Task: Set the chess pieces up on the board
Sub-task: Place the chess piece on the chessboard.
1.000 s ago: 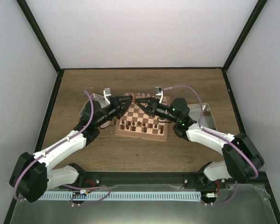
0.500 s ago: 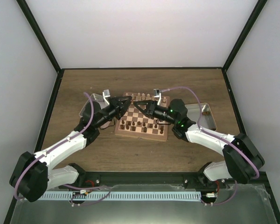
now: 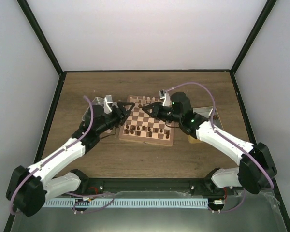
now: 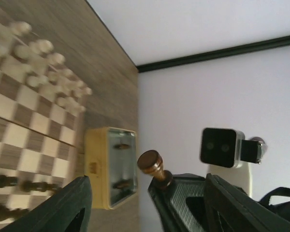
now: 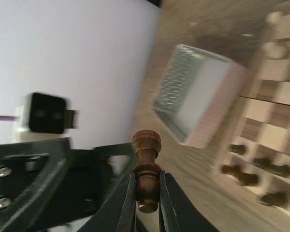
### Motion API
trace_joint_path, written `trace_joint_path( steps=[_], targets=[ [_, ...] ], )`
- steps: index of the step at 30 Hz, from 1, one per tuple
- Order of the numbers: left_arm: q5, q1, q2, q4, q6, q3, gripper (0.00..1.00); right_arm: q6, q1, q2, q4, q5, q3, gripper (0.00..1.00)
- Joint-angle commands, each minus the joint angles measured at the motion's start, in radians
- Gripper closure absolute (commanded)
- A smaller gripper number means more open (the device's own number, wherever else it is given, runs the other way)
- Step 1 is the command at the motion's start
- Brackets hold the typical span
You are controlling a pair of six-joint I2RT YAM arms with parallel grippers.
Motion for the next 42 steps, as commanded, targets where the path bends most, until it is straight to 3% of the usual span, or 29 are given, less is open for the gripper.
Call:
trace_joint_path(
  steps=[1, 8, 13, 18, 24, 42],
  targets=[
    [-0.172, 0.006, -0.101, -0.290, 0.285, 0.014, 0.31, -0.263, -0.036, -0.034, -0.543, 0.079, 0.120, 0.99],
    [-0.396, 0.008, -0.130, -0.536, 0.712, 0.155, 0.23, -0.458, -0.036, 0.022, -1.016, 0.235, 0.288, 0.99],
    [-0.479, 0.008, -0.152, -0.574, 0.843, 0.192, 0.21, -0.533, -0.032, 0.125, -1.166, 0.283, 0.358, 0.99],
    [-0.475, 0.008, -0.173, -0.555, 0.900, 0.172, 0.21, -0.544, -0.014, 0.230, -1.247, 0.358, 0.449, 0.99],
    [-0.453, 0.009, -0.180, -0.548, 0.911, 0.164, 0.20, -0.559, 0.039, 0.338, -1.301, 0.341, 0.547, 0.99],
    [-0.421, 0.011, -0.194, -0.524, 0.889, 0.130, 0.20, -0.588, 0.082, 0.484, -1.279, 0.305, 0.567, 0.96]
  ],
)
